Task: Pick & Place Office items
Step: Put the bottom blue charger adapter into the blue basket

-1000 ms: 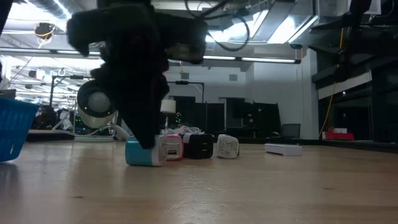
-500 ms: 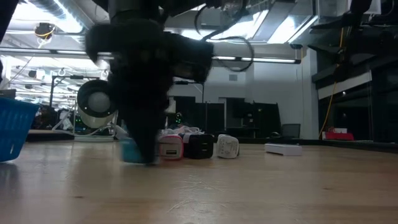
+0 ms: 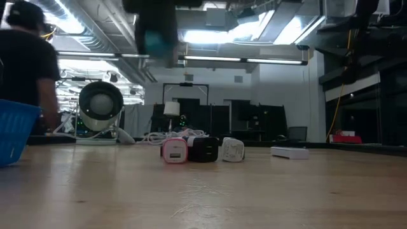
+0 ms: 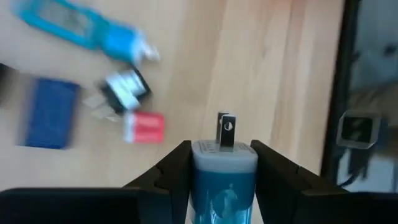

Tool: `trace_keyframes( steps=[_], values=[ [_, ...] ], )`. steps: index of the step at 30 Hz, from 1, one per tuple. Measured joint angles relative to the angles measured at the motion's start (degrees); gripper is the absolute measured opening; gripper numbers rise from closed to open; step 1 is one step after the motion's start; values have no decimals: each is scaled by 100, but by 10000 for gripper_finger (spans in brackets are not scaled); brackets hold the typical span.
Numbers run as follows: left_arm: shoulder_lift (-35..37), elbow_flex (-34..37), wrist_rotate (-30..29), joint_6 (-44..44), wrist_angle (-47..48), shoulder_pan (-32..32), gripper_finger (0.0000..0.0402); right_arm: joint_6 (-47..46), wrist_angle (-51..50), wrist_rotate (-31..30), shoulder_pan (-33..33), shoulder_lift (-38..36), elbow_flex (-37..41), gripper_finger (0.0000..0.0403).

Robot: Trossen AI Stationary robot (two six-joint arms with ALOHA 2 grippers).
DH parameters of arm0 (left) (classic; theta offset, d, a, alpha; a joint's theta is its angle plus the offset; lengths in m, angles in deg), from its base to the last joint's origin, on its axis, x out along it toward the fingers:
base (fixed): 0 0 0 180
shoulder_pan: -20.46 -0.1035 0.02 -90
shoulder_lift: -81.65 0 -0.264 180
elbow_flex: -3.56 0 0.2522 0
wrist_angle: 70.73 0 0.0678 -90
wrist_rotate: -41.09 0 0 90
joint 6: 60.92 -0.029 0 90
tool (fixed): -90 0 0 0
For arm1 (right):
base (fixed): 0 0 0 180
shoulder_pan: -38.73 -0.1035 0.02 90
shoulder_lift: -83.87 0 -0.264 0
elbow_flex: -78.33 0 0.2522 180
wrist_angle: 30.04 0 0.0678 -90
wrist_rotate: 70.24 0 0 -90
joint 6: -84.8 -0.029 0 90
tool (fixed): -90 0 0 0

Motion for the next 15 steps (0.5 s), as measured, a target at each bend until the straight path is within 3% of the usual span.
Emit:
trace_keyframes(
  steps=[6,15],
  values=[
    [881,-11,-441,917,514,405,130,-2,-17,-55,2,0,0,205],
    [827,746,-571,3577,393,1907,130,-215,-455,-56,3,-2,0,205]
  ],
)
